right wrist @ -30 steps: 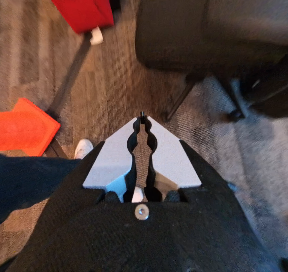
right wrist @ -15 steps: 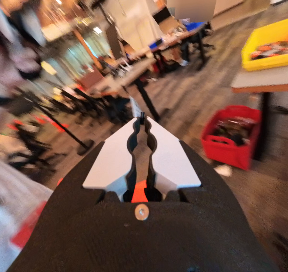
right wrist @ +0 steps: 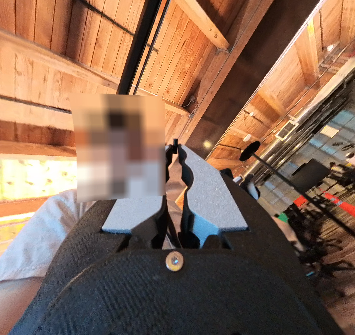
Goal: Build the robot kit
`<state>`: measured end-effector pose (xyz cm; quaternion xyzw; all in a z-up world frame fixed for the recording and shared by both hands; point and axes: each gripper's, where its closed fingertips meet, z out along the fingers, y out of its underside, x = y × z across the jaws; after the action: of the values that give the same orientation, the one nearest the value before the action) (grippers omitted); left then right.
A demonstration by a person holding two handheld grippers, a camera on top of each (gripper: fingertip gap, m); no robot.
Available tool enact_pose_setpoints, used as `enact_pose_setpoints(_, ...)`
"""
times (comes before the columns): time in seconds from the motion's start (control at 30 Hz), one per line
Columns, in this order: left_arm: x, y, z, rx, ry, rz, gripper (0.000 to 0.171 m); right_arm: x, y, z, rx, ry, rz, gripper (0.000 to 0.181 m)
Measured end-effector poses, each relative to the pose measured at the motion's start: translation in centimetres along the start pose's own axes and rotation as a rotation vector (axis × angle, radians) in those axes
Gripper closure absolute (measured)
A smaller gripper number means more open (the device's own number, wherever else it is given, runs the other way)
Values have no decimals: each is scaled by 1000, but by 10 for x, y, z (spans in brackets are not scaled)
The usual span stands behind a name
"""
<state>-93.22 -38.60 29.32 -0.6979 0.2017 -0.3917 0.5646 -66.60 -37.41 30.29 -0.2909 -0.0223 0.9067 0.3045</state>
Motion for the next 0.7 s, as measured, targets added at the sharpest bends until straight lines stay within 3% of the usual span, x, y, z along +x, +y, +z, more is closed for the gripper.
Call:
enact_pose_setpoints(0.03, -14, 2, 3, 50, -103, 23, 154, 12, -24, -11, 0, -4, 46, 180)
enact_pose_setpoints(0.13, -55, 0, 7, 230, -455, 75, 157, 66, -93, -52, -74, 49, 193, 178)
enact_pose_setpoints(0.27, -83, 30, 26, 314, -819, 64, 159, 137, -163, -141, -350, 390, 239, 179)
enact_pose_setpoints(0.37, -71, 67, 73, 268, -794, 31, 158, 150, -224, -230, -583, 709, 19, 178)
enact_pose_setpoints(0.47, -47, 125, 119, 242, -746, 21, 156, 146, -306, -349, -888, 1118, -407, 178)
enact_pose_setpoints(0.53, -33, 170, 142, 264, -750, 53, 158, 133, -363, -412, -1002, 1292, -657, 178)
enact_pose_setpoints(0.6, -14, 201, 164, 322, -714, 90, 159, 125, -399, -451, -1074, 1321, -776, 177)
enact_pose_setpoints(0.7, 28, 224, 206, 346, -622, 246, 157, 125, -428, -493, -1239, 1256, -872, 178)
